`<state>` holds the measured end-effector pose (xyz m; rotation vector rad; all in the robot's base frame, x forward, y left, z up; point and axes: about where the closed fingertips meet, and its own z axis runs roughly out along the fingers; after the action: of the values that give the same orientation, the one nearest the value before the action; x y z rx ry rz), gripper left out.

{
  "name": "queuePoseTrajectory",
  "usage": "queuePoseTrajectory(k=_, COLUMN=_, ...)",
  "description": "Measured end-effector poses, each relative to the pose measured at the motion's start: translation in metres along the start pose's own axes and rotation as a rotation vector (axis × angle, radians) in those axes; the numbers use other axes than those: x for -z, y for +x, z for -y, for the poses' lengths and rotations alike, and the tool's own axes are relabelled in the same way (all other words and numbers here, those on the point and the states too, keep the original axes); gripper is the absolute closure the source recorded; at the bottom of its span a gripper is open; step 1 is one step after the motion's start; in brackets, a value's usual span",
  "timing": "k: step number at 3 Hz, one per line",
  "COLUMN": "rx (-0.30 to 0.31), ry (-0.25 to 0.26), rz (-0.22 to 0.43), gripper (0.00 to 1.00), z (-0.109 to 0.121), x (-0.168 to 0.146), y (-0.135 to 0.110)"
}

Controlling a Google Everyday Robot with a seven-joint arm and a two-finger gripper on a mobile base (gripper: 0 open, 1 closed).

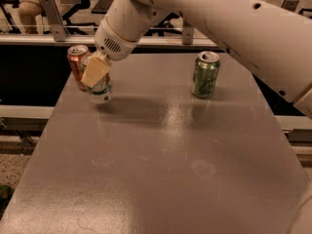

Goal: Move 7up can near coke can

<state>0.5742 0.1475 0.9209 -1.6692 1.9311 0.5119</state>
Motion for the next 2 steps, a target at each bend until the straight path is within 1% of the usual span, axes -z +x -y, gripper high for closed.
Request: queuePoseTrajectory(k=2, rx=0.042, ry=0.0, rz=-0.023, gripper=0.36, z=0.0085, x=-0.0161, y=0.0023)
